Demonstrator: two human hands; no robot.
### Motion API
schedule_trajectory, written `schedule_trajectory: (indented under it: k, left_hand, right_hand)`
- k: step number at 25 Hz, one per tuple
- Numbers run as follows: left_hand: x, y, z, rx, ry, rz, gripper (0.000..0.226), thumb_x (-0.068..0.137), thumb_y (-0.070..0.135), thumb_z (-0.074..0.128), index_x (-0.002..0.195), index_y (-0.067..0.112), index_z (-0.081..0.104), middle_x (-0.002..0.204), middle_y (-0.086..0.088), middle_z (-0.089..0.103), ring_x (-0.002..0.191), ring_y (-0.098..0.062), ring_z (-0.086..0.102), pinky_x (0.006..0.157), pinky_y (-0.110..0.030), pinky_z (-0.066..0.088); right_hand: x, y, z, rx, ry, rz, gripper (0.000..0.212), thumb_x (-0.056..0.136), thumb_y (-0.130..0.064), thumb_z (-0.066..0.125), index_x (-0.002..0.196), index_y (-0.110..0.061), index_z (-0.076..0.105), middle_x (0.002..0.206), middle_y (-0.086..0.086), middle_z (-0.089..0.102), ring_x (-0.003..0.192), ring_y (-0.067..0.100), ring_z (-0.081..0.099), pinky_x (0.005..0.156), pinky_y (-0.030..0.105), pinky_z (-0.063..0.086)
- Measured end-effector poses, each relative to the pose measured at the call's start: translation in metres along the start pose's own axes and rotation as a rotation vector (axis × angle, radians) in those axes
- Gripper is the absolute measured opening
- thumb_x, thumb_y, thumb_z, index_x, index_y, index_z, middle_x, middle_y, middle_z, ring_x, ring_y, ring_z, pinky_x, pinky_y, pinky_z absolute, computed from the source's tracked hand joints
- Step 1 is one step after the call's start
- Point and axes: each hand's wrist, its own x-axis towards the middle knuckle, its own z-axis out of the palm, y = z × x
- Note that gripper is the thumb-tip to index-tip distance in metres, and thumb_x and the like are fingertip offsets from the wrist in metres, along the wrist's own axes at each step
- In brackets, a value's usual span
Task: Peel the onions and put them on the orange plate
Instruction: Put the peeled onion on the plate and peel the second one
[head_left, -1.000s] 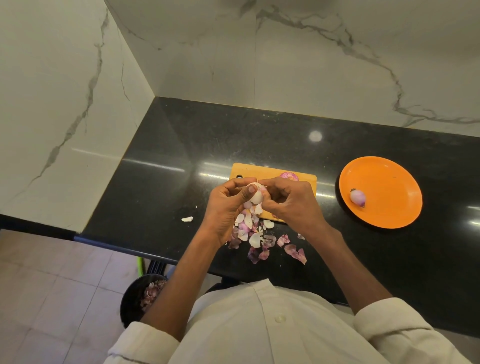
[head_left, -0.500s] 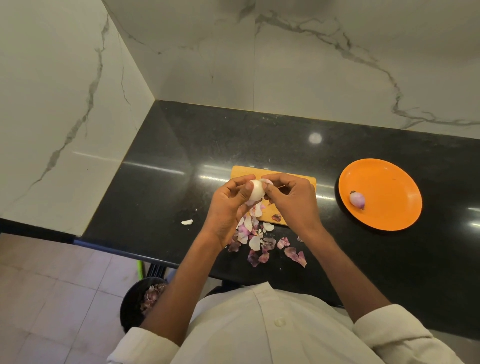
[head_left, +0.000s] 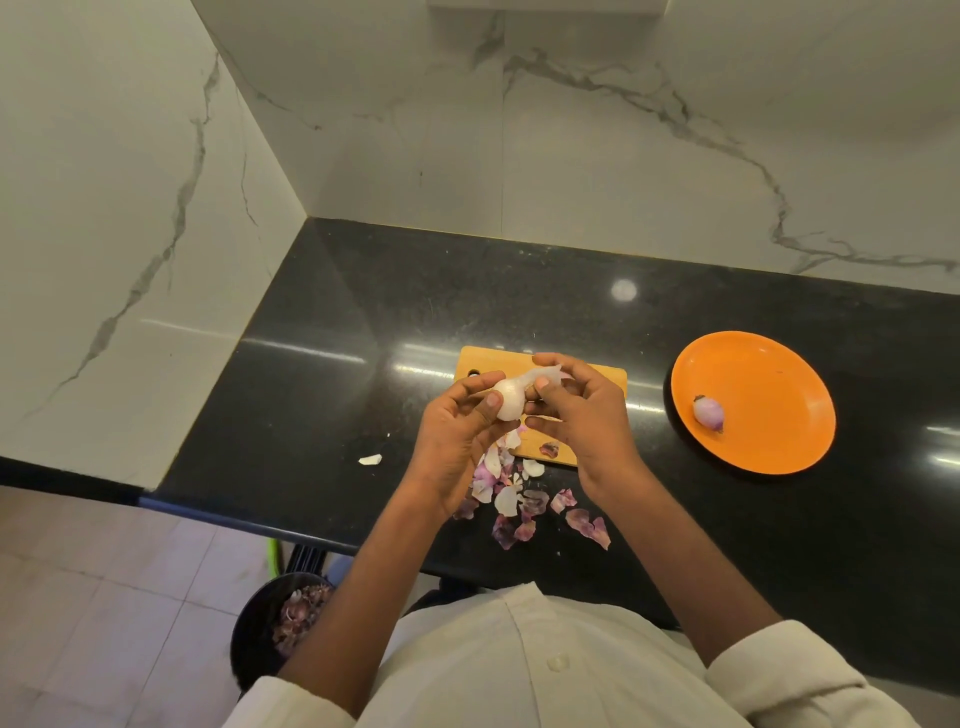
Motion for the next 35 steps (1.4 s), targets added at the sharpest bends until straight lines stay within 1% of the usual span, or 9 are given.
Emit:
schedule_trajectory:
  k: [4, 9, 15, 18, 20, 24, 28, 32, 35]
  left_hand:
    - [-0.003, 0.002, 0.002, -0.078, -0.001, -0.034, 0.043, 0.095, 0.012, 0.072, 0.133, -0.004, 0.06, 0.127, -0.025, 0.072, 0.115, -0.036, 0.074, 0.086, -0.034, 0.065]
    - [-0.003, 0.004, 0.005, -0.158, -0.013, -0.031, 0.039, 0.089, 0.011, 0.073, 0.125, -0.001, 0.062, 0.124, -0.026, 0.07, 0.109, -0.033, 0.076, 0.082, -0.033, 0.065]
    - [-0.003, 0.006, 0.01, -0.099, -0.005, 0.04, 0.044, 0.087, 0.015, 0.074, 0.125, -0.001, 0.062, 0.125, -0.025, 0.066, 0.111, -0.033, 0.074, 0.086, -0.035, 0.065]
    - [-0.001, 0.007, 0.012, -0.069, 0.0, 0.04, 0.036, 0.1, 0.013, 0.066, 0.13, -0.005, 0.061, 0.135, -0.028, 0.065, 0.119, -0.038, 0.072, 0.089, -0.036, 0.065]
    - [-0.002, 0.009, 0.014, -0.054, -0.003, 0.041, 0.034, 0.106, 0.011, 0.06, 0.134, -0.006, 0.059, 0.134, -0.027, 0.068, 0.122, -0.038, 0.071, 0.092, -0.036, 0.064]
    - [-0.007, 0.014, 0.019, -0.024, -0.014, 0.024, 0.05, 0.094, 0.021, 0.074, 0.135, -0.002, 0.057, 0.119, -0.021, 0.076, 0.113, -0.034, 0.075, 0.093, -0.036, 0.064]
    - [-0.007, 0.011, 0.016, -0.002, 0.005, -0.009, 0.034, 0.097, 0.019, 0.07, 0.126, 0.004, 0.06, 0.12, -0.021, 0.076, 0.111, -0.035, 0.076, 0.083, -0.032, 0.065]
    - [-0.005, 0.012, 0.014, 0.06, -0.008, -0.037, 0.031, 0.096, 0.022, 0.069, 0.12, 0.003, 0.064, 0.129, -0.024, 0.07, 0.113, -0.036, 0.075, 0.082, -0.033, 0.066]
    - [-0.004, 0.01, 0.013, 0.11, 0.002, -0.049, 0.024, 0.103, 0.018, 0.065, 0.12, 0.001, 0.063, 0.129, -0.025, 0.07, 0.113, -0.036, 0.075, 0.082, -0.034, 0.066]
  right_hand:
    - [-0.005, 0.001, 0.0, -0.209, -0.123, -0.118, 0.023, 0.096, -0.027, 0.077, 0.118, -0.03, 0.074, 0.108, -0.005, 0.074, 0.093, 0.008, 0.075, 0.068, 0.021, 0.06]
    - [-0.002, 0.007, 0.002, -0.317, -0.074, -0.283, 0.023, 0.097, -0.018, 0.075, 0.111, -0.036, 0.075, 0.1, -0.026, 0.073, 0.093, 0.003, 0.069, 0.066, 0.019, 0.055]
    - [-0.001, 0.009, 0.002, -0.279, -0.039, -0.335, 0.046, 0.098, 0.009, 0.056, 0.114, -0.029, 0.077, 0.108, -0.017, 0.072, 0.101, 0.006, 0.066, 0.087, 0.032, 0.062]
    - [0.002, 0.008, -0.002, -0.216, -0.082, -0.296, 0.037, 0.1, 0.001, 0.061, 0.117, -0.029, 0.076, 0.111, -0.01, 0.072, 0.101, 0.017, 0.068, 0.089, 0.036, 0.062]
    - [0.0, 0.006, -0.004, -0.206, -0.126, -0.275, 0.029, 0.099, -0.013, 0.071, 0.122, -0.03, 0.074, 0.111, -0.012, 0.072, 0.103, 0.017, 0.068, 0.087, 0.034, 0.062]
    - [0.001, 0.005, -0.01, -0.291, -0.217, -0.295, 0.035, 0.091, -0.021, 0.082, 0.124, -0.028, 0.072, 0.107, -0.017, 0.07, 0.103, 0.014, 0.069, 0.075, 0.025, 0.061]
    - [0.006, 0.003, -0.013, -0.481, -0.306, -0.399, 0.04, 0.09, -0.012, 0.081, 0.127, -0.026, 0.073, 0.113, -0.011, 0.066, 0.105, 0.013, 0.067, 0.085, 0.031, 0.063]
    - [0.008, -0.001, -0.019, -0.432, -0.286, -0.375, 0.039, 0.089, 0.0, 0.076, 0.119, -0.026, 0.078, 0.104, -0.008, 0.068, 0.096, 0.005, 0.067, 0.082, 0.02, 0.057]
    - [0.005, 0.002, -0.015, -0.403, -0.236, -0.344, 0.038, 0.088, 0.0, 0.076, 0.112, -0.03, 0.08, 0.094, -0.015, 0.066, 0.09, 0.008, 0.067, 0.077, 0.022, 0.059]
